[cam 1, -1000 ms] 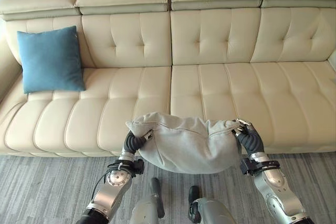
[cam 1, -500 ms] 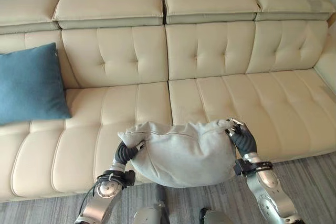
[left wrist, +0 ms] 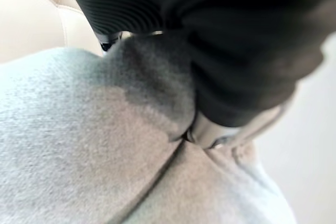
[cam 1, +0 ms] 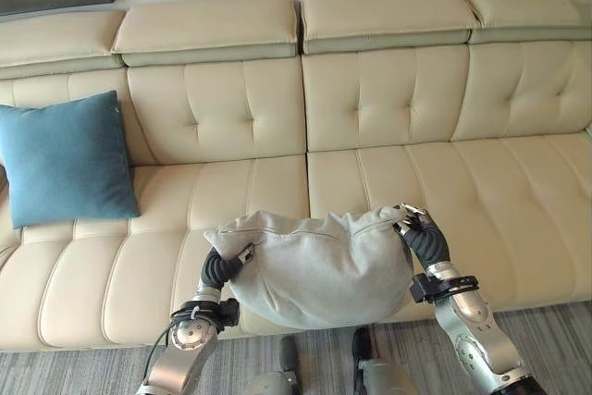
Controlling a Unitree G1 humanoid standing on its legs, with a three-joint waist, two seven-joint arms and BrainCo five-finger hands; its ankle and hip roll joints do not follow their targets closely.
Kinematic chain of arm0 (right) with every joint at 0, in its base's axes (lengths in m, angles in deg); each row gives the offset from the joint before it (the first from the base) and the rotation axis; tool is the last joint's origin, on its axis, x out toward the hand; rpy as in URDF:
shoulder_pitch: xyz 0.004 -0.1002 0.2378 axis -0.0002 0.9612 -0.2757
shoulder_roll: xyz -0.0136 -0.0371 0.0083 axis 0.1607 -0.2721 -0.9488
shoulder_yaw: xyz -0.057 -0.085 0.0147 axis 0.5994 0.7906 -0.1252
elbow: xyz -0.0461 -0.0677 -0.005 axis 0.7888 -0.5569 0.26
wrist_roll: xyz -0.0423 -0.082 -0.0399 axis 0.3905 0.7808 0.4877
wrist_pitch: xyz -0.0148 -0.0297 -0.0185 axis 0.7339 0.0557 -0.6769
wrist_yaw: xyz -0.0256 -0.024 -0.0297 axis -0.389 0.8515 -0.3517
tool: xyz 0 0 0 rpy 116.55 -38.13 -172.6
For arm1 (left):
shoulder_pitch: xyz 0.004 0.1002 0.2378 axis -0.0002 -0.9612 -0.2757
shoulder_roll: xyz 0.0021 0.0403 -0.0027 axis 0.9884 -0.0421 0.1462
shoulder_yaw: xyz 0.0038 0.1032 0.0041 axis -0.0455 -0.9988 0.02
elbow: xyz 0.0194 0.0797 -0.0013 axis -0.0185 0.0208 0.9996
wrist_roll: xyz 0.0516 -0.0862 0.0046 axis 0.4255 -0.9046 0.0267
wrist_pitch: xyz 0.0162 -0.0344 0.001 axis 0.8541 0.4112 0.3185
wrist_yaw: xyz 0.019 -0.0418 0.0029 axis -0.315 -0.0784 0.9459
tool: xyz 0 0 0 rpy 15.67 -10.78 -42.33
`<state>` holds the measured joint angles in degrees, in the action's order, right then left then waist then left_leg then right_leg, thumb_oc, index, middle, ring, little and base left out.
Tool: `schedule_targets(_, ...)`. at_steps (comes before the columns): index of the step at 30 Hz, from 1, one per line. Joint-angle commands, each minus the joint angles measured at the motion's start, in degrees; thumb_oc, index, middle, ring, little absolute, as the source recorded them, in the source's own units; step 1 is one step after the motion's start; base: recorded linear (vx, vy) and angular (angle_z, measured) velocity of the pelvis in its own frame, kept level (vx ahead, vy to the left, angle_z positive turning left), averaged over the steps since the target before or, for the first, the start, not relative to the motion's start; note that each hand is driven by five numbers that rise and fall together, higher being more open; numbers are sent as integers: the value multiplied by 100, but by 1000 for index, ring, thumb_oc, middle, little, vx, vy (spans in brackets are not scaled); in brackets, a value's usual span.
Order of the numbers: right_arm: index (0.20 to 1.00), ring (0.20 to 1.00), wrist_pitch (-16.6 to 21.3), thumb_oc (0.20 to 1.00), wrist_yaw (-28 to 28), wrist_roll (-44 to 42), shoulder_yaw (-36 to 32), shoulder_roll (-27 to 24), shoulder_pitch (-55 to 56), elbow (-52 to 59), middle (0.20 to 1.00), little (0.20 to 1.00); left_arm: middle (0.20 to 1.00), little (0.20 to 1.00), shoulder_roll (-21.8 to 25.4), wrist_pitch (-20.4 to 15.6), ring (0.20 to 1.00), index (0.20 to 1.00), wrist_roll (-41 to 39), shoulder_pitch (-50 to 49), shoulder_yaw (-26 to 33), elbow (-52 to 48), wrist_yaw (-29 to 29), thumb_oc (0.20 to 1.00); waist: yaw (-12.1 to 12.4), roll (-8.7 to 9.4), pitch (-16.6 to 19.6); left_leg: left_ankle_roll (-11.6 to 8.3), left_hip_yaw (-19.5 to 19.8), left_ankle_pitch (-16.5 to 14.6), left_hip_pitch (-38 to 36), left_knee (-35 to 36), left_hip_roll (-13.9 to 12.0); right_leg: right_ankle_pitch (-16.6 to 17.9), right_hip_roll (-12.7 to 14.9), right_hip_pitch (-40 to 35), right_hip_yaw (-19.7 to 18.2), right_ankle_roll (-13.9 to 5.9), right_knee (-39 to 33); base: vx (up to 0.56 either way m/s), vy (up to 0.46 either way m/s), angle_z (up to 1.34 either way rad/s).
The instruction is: Pick up all the scattered cushions and arrange them neatly on the sofa.
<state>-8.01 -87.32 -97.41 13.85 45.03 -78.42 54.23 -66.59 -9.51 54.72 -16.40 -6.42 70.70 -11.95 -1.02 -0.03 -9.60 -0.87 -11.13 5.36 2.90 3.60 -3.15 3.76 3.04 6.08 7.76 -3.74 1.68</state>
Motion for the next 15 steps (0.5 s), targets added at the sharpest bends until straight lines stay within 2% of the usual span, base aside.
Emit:
schedule_targets(1,200,200,453,200,233,-26,219,331,-600,526,200,200,200,200,-73,-734,200,200,1,586,-210,-899,-170,200,-9,204,385,-120,94,-529,-67,-256,242,-753,85,-415,-37,-282,231,122,-82,12)
schedule_targets(9,200,200,561,200,-315,410,426,422,-1524,296,200,200,200,200,-234,-804,200,200,66,1284,-289,-771,464,200,57,191,427,-173,185,-490,-263,-52,239,-783,42,-674,88,-228,-18,78,-43,10)
schedule_targets(12,200,200,593,200,-771,715,610,518,-2458,-140,200,200,200,200,-302,-854,200,200,194,2213,-434,-343,994,200,88,172,317,-201,200,-407,-115,10,216,-761,39,-497,110,-212,-10,-97,-30,9)
schedule_targets(13,200,200,592,200,-1208,1032,800,623,-3389,-794,200,200,200,200,-276,-886,200,200,300,3232,-674,266,1366,200,118,124,132,-233,234,-285,270,16,194,-701,40,-49,74,-211,88,-225,-27,14)
schedule_targets(15,200,200,603,200,-1316,1051,850,636,-3739,-1100,200,200,200,200,-227,-905,200,200,333,3607,-756,543,1482,200,132,106,89,-248,252,-238,449,-10,192,-680,43,131,70,-213,144,-176,0,6)
